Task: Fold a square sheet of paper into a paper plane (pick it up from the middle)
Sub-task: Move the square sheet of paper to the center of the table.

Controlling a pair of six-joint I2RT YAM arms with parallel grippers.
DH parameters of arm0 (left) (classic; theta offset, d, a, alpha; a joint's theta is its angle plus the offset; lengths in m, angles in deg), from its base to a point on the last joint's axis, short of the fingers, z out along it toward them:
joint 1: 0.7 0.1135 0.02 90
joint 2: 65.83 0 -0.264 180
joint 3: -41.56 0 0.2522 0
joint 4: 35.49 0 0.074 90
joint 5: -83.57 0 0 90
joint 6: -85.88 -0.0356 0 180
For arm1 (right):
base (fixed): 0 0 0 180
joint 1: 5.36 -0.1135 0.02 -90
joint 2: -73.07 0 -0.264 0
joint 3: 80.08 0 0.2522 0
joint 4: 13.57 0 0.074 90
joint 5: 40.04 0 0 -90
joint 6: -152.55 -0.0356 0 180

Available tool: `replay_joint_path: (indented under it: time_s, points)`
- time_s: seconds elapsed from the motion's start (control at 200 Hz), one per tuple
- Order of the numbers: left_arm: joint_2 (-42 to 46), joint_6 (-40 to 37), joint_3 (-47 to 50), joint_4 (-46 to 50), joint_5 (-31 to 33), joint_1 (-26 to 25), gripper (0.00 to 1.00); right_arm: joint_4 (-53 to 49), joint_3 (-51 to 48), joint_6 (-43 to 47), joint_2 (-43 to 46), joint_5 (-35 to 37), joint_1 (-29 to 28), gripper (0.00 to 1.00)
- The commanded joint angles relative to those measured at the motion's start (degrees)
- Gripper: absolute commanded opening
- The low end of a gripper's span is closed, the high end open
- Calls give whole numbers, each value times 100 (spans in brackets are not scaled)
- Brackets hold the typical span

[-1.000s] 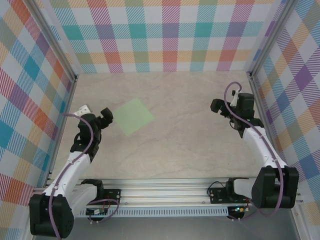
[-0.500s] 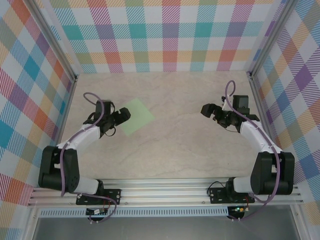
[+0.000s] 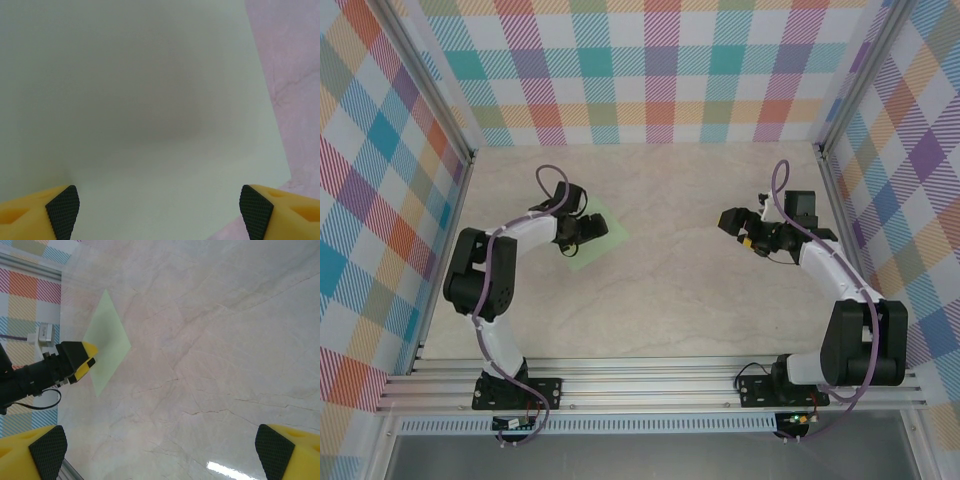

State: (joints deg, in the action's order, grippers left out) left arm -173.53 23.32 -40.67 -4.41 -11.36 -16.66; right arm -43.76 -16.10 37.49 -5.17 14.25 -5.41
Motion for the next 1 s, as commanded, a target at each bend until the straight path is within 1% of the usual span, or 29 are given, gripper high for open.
replay_joint_path:
  time_s: [0.0, 0.09, 0.18, 0.34, 0.515, 0.7, 0.81, 0.995]
  points:
    - [-250, -14, -510, 269, 36, -65, 86, -86, 6, 66, -75, -225, -43, 100]
    - [-593, -35, -854, 455, 0, -64, 86, -90, -7, 77, -129, -224, -60, 100]
    - [-885, -42, -1035, 560, -170, -101, 84, -92, -45, 71, -182, -244, -69, 100]
    - [-1020, -134, -846, 575, -214, -286, 84, -139, -91, 65, -250, -193, -92, 100]
    - [-912, -168, -337, 339, -487, -534, 83, -298, -38, 138, -354, -92, -90, 100]
    - [-659, -274, 96, 166, -639, -1160, 83, -498, -19, 150, -294, 181, -87, 100]
    - [-532, -247, 264, 112, -545, -1600, 83, -603, -53, 181, -206, 271, -84, 100]
    - [-417, -214, 461, -56, -597, -2258, 83, -704, -179, 186, -27, 508, -87, 100]
